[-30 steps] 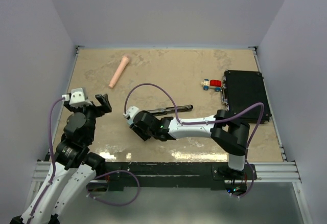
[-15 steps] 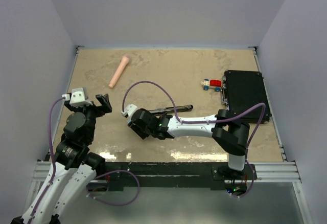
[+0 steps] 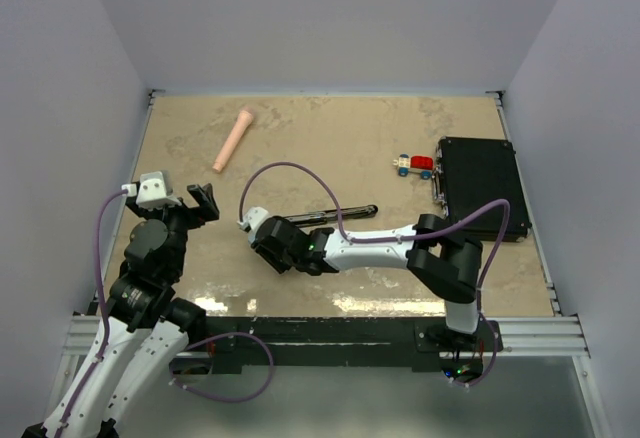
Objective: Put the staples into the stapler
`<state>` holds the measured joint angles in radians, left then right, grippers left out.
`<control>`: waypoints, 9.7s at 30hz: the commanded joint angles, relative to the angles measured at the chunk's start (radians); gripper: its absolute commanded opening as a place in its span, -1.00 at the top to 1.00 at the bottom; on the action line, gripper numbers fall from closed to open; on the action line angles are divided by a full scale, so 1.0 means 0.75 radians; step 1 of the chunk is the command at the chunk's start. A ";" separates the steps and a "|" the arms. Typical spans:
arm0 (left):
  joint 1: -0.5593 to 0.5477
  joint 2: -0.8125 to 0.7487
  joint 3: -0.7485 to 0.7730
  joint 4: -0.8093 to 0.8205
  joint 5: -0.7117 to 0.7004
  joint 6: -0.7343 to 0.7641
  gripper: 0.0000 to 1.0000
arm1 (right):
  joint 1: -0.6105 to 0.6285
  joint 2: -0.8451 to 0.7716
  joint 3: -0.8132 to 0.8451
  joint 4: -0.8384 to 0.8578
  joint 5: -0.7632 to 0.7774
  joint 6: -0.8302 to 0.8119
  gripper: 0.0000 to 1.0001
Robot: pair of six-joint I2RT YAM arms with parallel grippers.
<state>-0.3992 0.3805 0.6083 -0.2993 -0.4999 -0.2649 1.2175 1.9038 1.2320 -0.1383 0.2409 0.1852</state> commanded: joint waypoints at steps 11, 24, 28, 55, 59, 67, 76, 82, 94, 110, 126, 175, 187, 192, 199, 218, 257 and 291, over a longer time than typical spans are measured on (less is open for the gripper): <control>0.019 0.006 -0.003 0.062 0.022 0.024 -0.89 | 0.007 0.053 -0.056 0.047 -0.021 0.066 0.91; 0.031 -0.002 -0.005 0.059 0.024 0.020 -0.89 | 0.005 0.014 0.196 -0.086 0.037 0.060 -0.01; 0.033 -0.006 -0.005 0.060 0.028 0.018 -0.89 | 0.005 -0.057 0.137 -0.057 0.018 0.054 -0.25; 0.046 -0.012 -0.009 0.070 0.057 0.018 -0.89 | 0.005 0.190 0.171 0.178 -0.055 -0.067 0.10; 0.050 -0.012 -0.009 0.064 0.051 0.018 -0.88 | 0.005 0.190 0.243 0.160 -0.066 -0.079 0.06; 0.052 -0.014 -0.011 0.072 0.063 0.018 -0.88 | -0.009 -0.045 0.066 0.068 -0.008 -0.044 -0.26; 0.056 -0.014 -0.011 0.074 0.075 0.018 -0.88 | -0.087 -0.139 -0.090 -0.067 0.053 0.058 -0.31; 0.058 -0.014 -0.013 0.076 0.084 0.018 -0.88 | -0.100 -0.098 -0.098 -0.067 0.027 0.086 -0.29; 0.060 -0.016 -0.013 0.070 0.084 0.018 -0.87 | -0.208 -0.011 0.116 0.031 -0.008 -0.014 -0.26; 0.060 -0.016 -0.013 0.074 0.088 0.026 -0.87 | -0.275 0.315 0.513 -0.073 -0.180 -0.136 -0.06; 0.068 0.000 -0.013 0.084 0.104 0.028 -0.86 | -0.273 0.061 0.192 -0.214 -0.268 -0.132 0.10; 0.078 -0.025 -0.017 0.086 0.133 0.024 -0.86 | -0.629 -0.137 -0.248 0.170 -0.319 0.220 -0.92; 0.078 -0.025 -0.015 0.088 0.137 0.026 -0.86 | -0.484 0.049 0.004 0.119 -0.372 0.027 -0.86; 0.078 -0.027 -0.017 0.086 0.135 0.026 -0.86 | -0.480 0.035 0.043 0.093 -0.376 -0.018 -0.85; 0.078 -0.033 -0.017 0.086 0.135 0.024 -0.86 | -0.478 -0.206 -0.021 -0.030 -0.225 -0.008 -0.83; 0.082 -0.031 -0.017 0.090 0.143 0.024 -0.86 | -0.419 -0.444 -0.242 -0.450 -0.076 0.215 0.29; 0.082 -0.025 -0.017 0.094 0.153 0.022 -0.86 | -0.294 -0.160 -0.121 -0.529 0.076 0.230 0.48; 0.082 -0.031 -0.015 0.088 0.151 0.024 -0.86 | -0.294 -0.254 -0.125 -0.542 0.033 0.215 0.44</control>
<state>-0.3470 0.3614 0.5968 -0.2695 -0.3958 -0.2653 0.9947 1.7763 1.1217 -0.5575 0.2840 0.3519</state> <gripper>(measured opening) 0.932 0.266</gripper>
